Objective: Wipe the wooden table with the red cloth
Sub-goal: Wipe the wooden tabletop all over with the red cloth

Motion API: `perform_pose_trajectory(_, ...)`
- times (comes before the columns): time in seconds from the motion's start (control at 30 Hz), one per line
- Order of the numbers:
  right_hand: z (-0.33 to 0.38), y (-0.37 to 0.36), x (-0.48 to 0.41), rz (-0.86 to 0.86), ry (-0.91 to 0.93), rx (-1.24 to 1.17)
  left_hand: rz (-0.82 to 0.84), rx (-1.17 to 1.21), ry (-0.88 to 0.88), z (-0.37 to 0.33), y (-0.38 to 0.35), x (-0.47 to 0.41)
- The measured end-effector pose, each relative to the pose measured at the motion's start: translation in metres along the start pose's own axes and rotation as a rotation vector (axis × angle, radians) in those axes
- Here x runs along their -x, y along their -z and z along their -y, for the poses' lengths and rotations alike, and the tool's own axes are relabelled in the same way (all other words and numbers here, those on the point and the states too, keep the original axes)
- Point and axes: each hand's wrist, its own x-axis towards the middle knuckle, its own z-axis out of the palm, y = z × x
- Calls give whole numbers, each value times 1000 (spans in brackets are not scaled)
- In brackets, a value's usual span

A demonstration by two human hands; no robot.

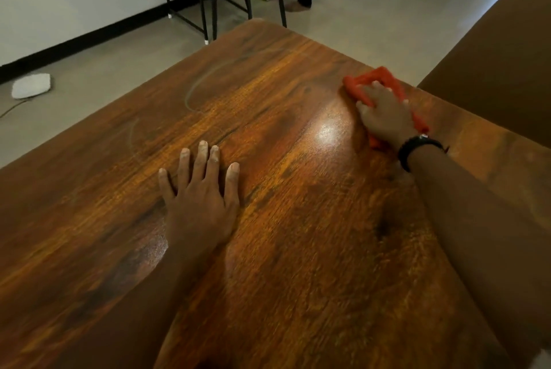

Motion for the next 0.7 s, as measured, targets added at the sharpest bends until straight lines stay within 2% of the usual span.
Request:
perform_pose_trajectory(0.2,38,-37,161,175,401,-29,-6,9,0,-2,1,0)
perform_pose_trajectory(0.27,35,-34,216,255,541,-19,-8,12,-1,-2,1,1)
perform_pose_trajectory(0.33,17,-21,246,337,602,10,-11,22,-11,-2,1,1)
perform_pose_trajectory(0.43,-12,7,226,343,522,45,-6,31,-6,-1,1,0)
perform_pose_trajectory(0.57,-44,16,142,157,184,39,-25,45,-18,0,-1,1)
perform_pose_trajectory(0.63,-35,5,110,90,83,80,-33,49,-16,1,-1,1)
perform_pose_trajectory(0.7,-8,-13,101,84,69,85,-39,58,-5,3,-1,1)
